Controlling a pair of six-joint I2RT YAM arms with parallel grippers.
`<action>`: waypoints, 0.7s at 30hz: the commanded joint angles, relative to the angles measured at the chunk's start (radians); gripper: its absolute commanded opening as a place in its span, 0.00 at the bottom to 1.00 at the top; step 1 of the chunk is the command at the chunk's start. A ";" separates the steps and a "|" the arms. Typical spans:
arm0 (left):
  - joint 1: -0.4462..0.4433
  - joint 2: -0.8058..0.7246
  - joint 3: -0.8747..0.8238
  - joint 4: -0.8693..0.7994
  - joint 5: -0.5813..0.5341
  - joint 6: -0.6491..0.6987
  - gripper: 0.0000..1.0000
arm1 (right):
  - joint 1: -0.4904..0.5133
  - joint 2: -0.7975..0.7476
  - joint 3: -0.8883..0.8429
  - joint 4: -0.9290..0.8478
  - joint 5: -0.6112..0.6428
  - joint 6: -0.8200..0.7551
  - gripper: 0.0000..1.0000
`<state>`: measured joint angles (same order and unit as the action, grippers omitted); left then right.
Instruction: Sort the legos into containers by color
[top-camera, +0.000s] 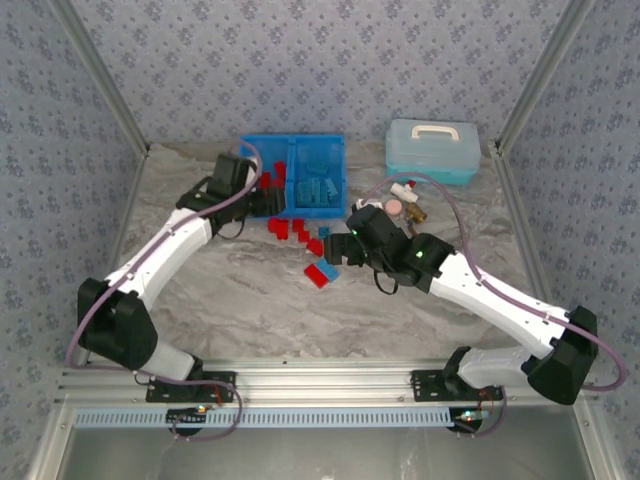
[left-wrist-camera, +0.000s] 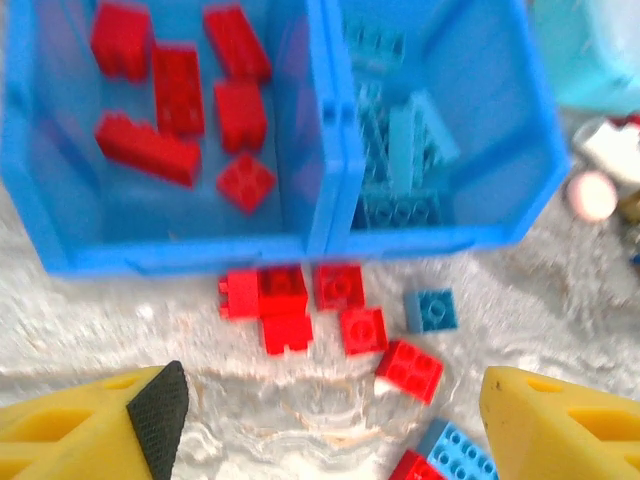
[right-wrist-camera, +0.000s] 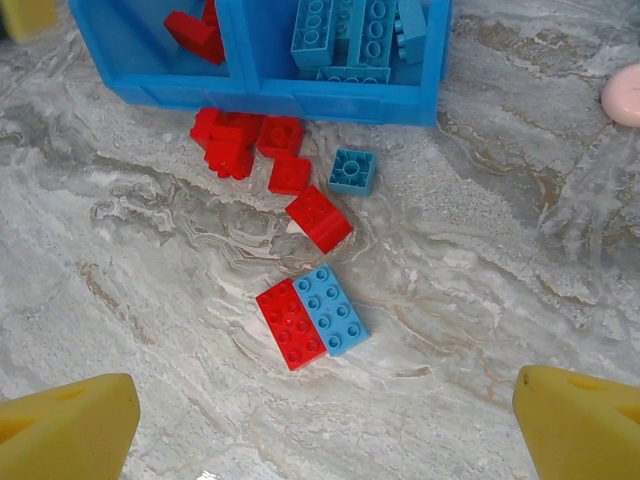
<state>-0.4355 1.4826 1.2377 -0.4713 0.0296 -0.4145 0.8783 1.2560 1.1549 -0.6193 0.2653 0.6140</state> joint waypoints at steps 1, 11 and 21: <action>-0.041 0.052 -0.078 0.072 -0.019 -0.079 0.76 | -0.006 0.017 0.026 0.013 -0.027 0.008 0.98; -0.117 0.315 0.007 0.115 -0.206 -0.072 0.75 | -0.003 -0.022 -0.014 0.000 -0.017 0.059 0.99; -0.118 0.478 0.062 0.173 -0.237 -0.066 0.56 | -0.004 -0.055 -0.029 -0.026 0.007 0.054 0.99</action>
<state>-0.5507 1.9316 1.2533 -0.3309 -0.1848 -0.4915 0.8764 1.2232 1.1336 -0.6147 0.2474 0.6556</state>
